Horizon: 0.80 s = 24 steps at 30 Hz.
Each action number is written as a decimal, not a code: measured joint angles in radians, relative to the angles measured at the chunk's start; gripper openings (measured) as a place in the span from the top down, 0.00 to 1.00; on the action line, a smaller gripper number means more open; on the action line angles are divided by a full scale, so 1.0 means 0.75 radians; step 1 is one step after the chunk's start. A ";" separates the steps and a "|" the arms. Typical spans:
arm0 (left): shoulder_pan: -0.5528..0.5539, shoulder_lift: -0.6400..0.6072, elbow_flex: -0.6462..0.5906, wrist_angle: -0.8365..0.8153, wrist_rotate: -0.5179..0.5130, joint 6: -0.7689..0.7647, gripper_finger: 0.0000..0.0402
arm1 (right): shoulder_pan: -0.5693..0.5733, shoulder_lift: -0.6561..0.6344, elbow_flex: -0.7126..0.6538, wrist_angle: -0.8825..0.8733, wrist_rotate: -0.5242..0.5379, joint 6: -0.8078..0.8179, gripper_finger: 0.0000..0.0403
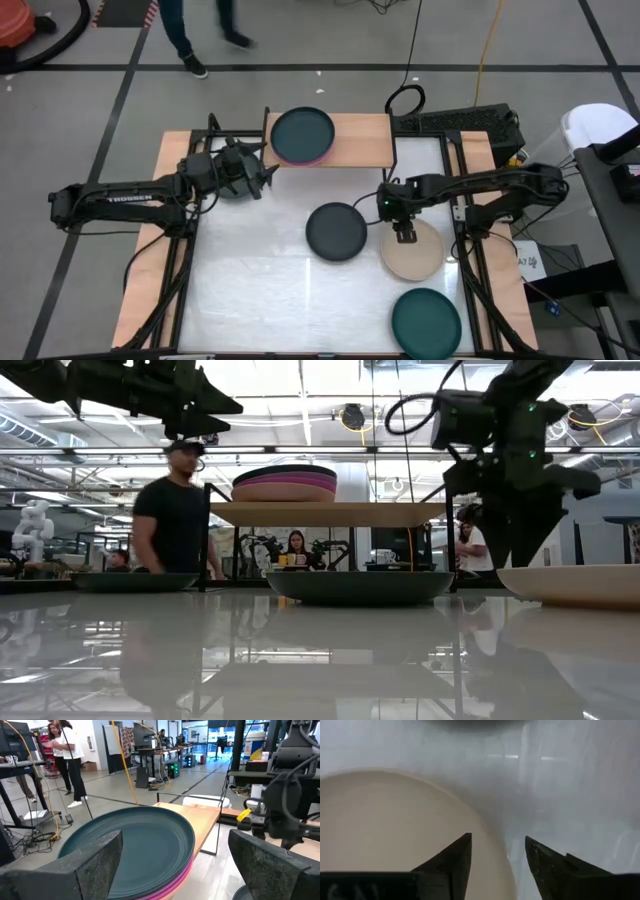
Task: Place and stack plates onto a shelf
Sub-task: Put the gray plate on the shelf
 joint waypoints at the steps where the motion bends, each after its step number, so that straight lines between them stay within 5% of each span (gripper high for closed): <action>1: 0.000 0.000 0.000 0.000 0.000 0.000 0.10 | -0.006 0.015 0.000 0.000 0.000 -0.002 0.58; 9: 0.000 0.000 0.000 -0.004 0.000 0.000 0.10 | -0.040 0.047 -0.001 0.008 0.003 -0.032 0.67; 17: 0.000 0.000 0.000 -0.004 0.000 0.000 0.10 | -0.062 0.046 -0.001 0.005 0.003 -0.072 0.97; 24: 0.000 0.000 0.000 -0.004 0.000 0.000 0.10 | -0.062 0.015 -0.001 -0.048 0.038 -0.085 0.99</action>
